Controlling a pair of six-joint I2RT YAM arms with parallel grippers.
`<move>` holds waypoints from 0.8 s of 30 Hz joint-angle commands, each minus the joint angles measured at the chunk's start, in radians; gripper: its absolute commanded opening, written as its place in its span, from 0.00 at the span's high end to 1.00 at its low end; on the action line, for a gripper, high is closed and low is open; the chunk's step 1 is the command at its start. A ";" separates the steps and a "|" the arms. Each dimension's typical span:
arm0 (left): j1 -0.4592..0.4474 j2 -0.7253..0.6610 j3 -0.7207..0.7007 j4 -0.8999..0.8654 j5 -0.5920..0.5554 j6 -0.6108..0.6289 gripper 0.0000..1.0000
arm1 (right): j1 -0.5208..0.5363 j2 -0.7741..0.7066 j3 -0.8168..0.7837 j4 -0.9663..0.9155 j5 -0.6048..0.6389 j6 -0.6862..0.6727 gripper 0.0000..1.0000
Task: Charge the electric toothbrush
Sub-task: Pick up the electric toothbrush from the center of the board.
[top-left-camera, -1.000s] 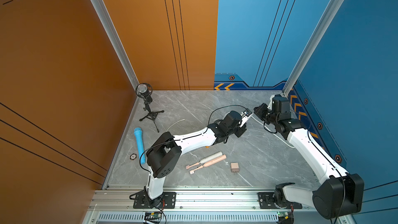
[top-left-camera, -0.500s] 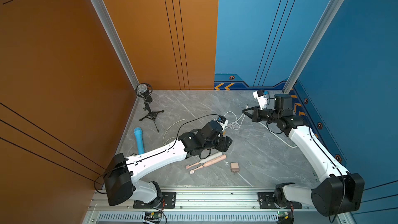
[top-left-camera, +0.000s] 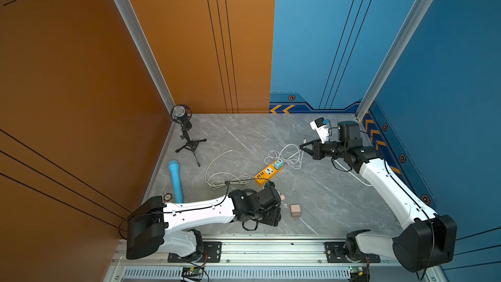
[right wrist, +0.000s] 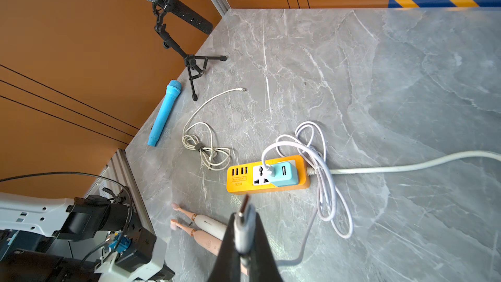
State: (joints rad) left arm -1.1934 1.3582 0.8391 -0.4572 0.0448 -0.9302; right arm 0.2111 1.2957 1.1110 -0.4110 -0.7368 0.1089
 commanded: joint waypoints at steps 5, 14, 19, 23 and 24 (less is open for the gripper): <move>0.013 0.093 -0.041 -0.026 -0.113 -0.133 0.30 | 0.006 0.021 -0.046 0.048 0.038 0.078 1.00; 0.108 0.113 -0.068 -0.026 -0.190 -0.162 0.27 | 0.010 0.045 -0.071 0.084 0.057 0.109 1.00; 0.147 0.116 -0.076 -0.026 -0.190 -0.157 0.27 | 0.009 0.054 -0.063 0.085 0.054 0.115 1.00; 0.158 0.125 -0.066 -0.026 -0.206 -0.163 0.26 | 0.010 0.056 -0.063 0.092 0.048 0.120 1.00; 0.158 0.129 -0.062 -0.026 -0.211 -0.169 0.26 | 0.011 0.058 -0.065 0.091 0.049 0.121 1.00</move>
State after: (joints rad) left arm -1.0451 1.4673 0.7811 -0.4614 -0.1215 -1.0798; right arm 0.2153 1.3422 1.0542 -0.3466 -0.6956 0.2115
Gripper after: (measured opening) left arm 0.736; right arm 0.072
